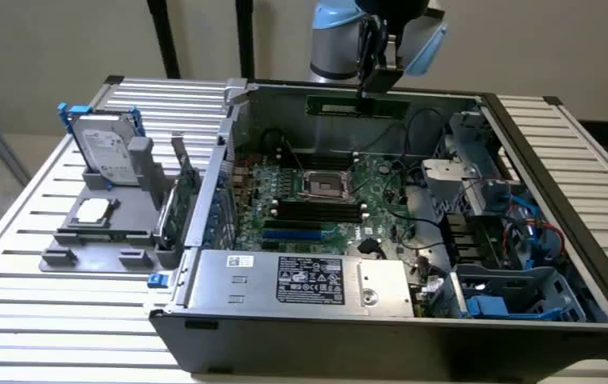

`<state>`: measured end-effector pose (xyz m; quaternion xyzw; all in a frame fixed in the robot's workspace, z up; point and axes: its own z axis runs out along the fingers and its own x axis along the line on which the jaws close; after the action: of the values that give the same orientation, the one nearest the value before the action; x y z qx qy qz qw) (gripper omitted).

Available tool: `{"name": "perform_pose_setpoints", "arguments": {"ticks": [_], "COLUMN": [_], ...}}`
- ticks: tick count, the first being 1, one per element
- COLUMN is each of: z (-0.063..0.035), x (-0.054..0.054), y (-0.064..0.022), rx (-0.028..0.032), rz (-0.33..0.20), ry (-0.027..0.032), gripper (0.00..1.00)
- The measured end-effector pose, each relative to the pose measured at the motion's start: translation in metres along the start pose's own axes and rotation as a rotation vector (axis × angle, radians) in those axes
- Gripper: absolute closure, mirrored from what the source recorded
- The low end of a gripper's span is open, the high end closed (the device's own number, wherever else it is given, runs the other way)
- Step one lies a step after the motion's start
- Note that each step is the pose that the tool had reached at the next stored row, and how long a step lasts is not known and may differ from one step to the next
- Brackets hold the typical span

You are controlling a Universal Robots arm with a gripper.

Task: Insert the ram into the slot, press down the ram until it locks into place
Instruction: 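Insert the ram into the slot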

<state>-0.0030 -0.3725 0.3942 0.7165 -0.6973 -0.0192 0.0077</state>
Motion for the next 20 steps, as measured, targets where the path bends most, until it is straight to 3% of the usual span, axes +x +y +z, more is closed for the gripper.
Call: {"name": "perform_pose_setpoints", "arguments": {"ticks": [16, 20], "z": [0.0006, 0.0055], "x": [0.0, 0.0], "y": [0.0001, 0.0041], "rx": [-0.0001, 0.0006], "rz": [0.0, 0.0], "ry": [0.0001, 0.0107], "gripper": [0.86, 0.86]}}
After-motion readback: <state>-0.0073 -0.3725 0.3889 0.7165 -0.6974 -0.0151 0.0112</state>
